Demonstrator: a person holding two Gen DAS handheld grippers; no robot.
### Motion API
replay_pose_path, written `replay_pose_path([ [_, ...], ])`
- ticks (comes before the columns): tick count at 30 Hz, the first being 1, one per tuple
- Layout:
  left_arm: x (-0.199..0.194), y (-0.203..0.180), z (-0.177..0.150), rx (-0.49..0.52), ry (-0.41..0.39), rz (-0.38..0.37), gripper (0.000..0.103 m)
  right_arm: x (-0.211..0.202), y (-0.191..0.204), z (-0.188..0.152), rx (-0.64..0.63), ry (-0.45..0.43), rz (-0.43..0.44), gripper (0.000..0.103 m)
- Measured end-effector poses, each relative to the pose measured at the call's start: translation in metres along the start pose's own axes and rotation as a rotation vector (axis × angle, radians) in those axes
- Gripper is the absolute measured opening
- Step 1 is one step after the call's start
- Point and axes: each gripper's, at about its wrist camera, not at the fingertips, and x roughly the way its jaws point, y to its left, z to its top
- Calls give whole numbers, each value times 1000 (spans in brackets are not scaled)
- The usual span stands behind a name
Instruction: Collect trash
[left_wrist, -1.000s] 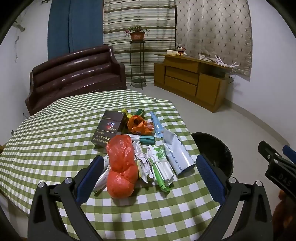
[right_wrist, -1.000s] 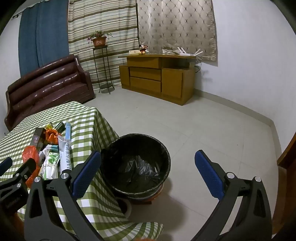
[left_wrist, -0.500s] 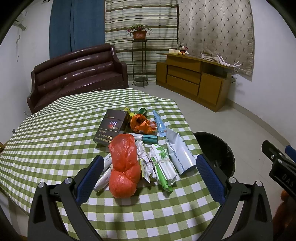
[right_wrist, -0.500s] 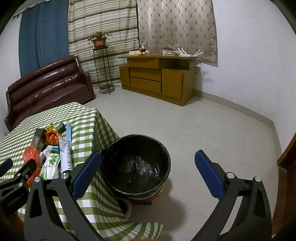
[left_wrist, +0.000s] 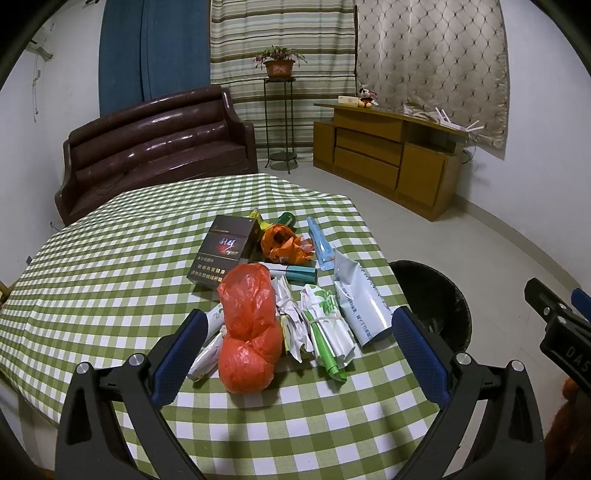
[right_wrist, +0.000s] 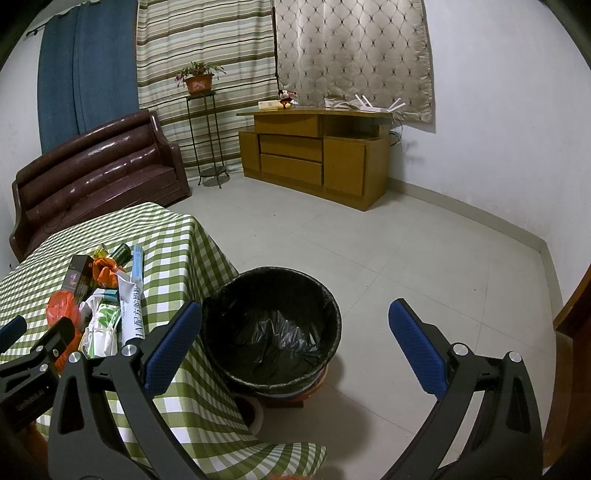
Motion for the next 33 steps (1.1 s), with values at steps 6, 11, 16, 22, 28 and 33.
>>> replay_pose_path([
  [6, 3, 3, -3, 0, 2, 3, 97, -1, 0, 0, 2, -1, 0, 99],
  [11, 4, 3, -3, 1, 3, 3, 97, 0, 0, 0, 0, -1, 1, 99],
  [16, 5, 8, -6, 1, 4, 4, 97, 0, 0, 0, 1, -1, 0, 99],
  [22, 6, 8, -6, 2, 9, 5, 97, 0, 0, 0, 2, 0, 0, 99],
  [28, 7, 2, -5, 4, 16, 13, 97, 0, 1, -1, 1, 0, 0, 99],
  [33, 6, 6, -8, 3, 18, 14, 97, 0, 1, -1, 1, 1, 1, 99],
])
